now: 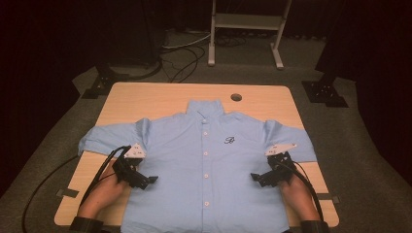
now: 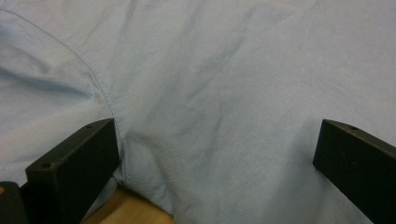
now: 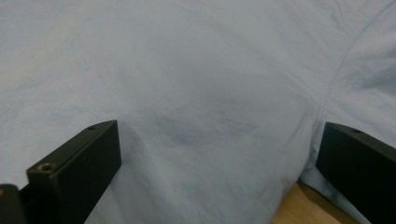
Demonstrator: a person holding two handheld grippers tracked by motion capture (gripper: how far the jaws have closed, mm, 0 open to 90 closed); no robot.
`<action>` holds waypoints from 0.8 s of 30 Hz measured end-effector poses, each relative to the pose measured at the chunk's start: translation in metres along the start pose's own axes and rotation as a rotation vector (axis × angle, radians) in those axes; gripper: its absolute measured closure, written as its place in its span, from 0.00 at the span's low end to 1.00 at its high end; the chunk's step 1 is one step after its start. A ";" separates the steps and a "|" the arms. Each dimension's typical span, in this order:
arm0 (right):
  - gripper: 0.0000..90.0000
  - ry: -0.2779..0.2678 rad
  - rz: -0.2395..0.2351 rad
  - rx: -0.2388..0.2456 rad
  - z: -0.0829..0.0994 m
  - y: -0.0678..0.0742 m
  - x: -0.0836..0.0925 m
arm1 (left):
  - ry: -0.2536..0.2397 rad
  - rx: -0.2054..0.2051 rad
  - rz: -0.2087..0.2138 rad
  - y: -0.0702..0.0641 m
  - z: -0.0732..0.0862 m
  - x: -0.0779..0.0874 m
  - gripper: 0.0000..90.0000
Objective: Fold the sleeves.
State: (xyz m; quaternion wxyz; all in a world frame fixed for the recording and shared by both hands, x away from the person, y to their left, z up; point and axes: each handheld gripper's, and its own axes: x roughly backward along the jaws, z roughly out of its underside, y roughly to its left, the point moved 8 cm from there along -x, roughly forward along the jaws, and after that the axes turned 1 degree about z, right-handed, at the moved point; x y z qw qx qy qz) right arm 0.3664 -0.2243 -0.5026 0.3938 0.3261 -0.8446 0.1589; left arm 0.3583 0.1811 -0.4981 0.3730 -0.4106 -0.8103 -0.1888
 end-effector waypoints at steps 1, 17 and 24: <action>0.00 0.002 0.000 -0.002 0.001 0.002 0.001 | 0.002 0.005 -0.001 -0.001 0.001 0.001 0.00; 0.00 -0.010 -0.007 0.011 0.001 0.022 0.001 | 0.011 0.015 -0.011 -0.002 0.019 0.017 0.00; 0.00 -0.012 -0.003 0.003 -0.006 0.026 -0.005 | 0.021 0.048 -0.038 0.011 0.024 0.022 0.00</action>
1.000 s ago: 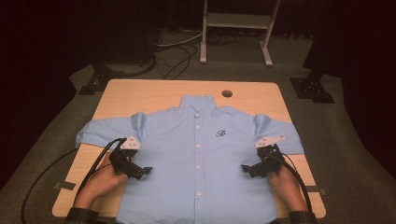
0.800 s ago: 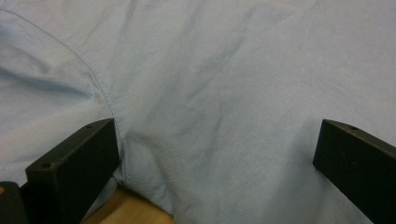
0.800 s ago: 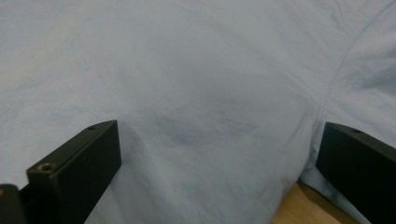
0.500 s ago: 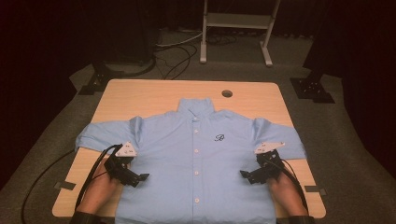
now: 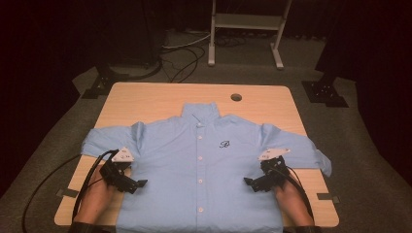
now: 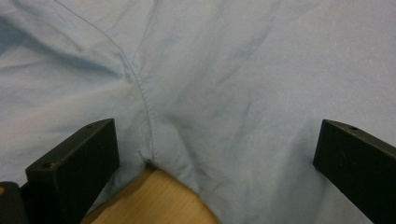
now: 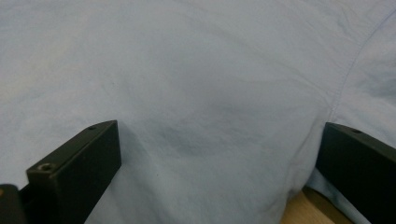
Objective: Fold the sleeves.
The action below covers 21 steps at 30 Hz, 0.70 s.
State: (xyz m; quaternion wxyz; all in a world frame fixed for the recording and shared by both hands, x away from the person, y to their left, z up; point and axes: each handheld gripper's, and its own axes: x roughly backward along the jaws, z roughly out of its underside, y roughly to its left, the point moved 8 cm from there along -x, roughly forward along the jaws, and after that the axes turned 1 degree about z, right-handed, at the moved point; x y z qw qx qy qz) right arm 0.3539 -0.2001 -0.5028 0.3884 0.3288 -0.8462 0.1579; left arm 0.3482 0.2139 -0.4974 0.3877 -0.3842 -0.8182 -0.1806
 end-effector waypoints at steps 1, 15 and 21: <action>0.00 -0.001 -0.001 0.000 -0.001 0.001 -0.001 | 0.007 0.000 -0.002 0.001 0.000 0.000 0.00; 0.00 -0.009 -0.001 0.005 -0.005 0.003 -0.004 | -0.107 -0.008 0.104 -0.017 -0.018 0.011 0.00; 0.00 -0.010 -0.002 0.003 -0.005 0.003 -0.004 | -0.035 -0.013 0.086 -0.018 -0.012 -0.006 0.00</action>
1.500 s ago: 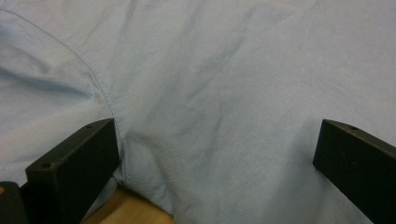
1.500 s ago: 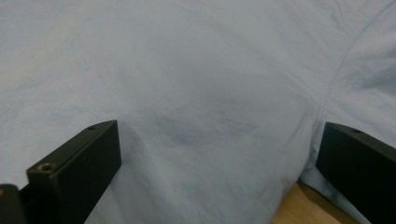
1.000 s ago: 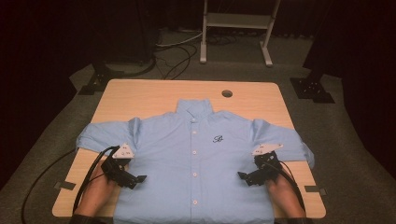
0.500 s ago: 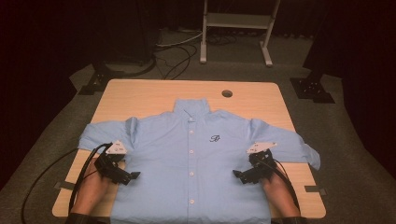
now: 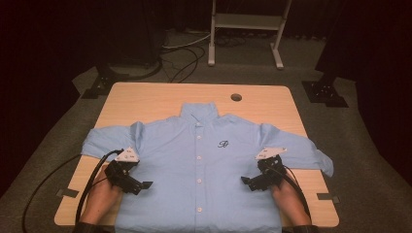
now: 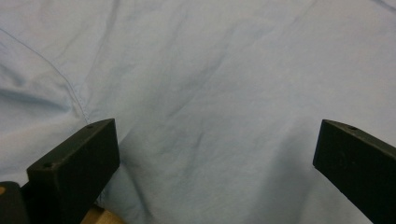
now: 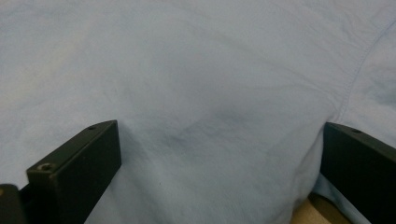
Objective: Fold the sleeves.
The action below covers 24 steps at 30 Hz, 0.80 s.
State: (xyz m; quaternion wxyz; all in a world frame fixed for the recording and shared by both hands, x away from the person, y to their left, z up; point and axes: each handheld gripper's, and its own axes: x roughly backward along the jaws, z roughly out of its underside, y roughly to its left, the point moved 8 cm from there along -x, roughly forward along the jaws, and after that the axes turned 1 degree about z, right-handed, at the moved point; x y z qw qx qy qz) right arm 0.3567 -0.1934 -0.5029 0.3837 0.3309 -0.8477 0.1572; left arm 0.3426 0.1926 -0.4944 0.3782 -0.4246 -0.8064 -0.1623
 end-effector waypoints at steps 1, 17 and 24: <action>0.00 0.000 0.000 0.000 0.000 0.000 0.000 | 0.002 0.000 -0.005 0.001 0.000 0.000 0.00; 0.00 0.002 -0.003 0.005 -0.001 0.001 -0.001 | -0.019 0.036 0.074 -0.007 0.000 0.001 0.00; 0.00 0.004 -0.004 0.004 -0.002 0.002 -0.002 | -0.006 0.014 0.038 0.002 0.002 0.002 0.00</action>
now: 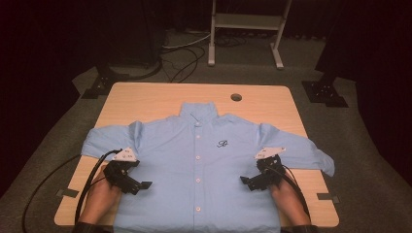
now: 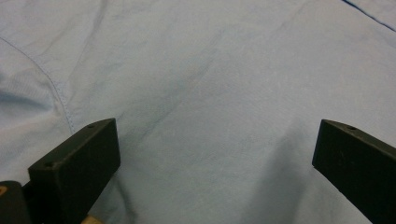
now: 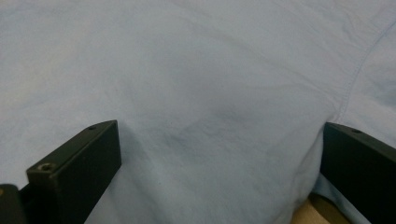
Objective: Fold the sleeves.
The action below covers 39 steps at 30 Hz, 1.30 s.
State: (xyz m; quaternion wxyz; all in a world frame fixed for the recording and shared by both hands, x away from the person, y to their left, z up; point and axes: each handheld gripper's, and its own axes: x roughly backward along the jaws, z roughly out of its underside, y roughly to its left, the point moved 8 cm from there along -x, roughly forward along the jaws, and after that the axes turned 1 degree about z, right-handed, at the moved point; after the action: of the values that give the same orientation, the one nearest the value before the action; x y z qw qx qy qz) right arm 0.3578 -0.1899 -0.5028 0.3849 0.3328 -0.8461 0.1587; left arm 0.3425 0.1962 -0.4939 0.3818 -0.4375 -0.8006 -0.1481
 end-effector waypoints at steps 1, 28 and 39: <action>0.00 0.000 0.000 0.002 -0.001 0.001 -0.001 | 0.001 -0.003 -0.006 0.002 0.000 0.000 0.00; 0.00 -0.011 -0.042 0.048 -0.052 0.023 -0.043 | -0.021 0.093 -0.071 0.049 0.020 0.026 0.00; 0.00 -0.006 -0.043 0.054 -0.057 0.026 -0.047 | -0.025 0.085 -0.098 0.050 0.020 0.027 0.01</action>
State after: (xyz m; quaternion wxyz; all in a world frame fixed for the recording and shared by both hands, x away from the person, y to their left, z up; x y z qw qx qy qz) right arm 0.3943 -0.1203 -0.5017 0.3764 0.3617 -0.8354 0.1722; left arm 0.3646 0.2520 -0.4919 0.3825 -0.3830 -0.8312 -0.1270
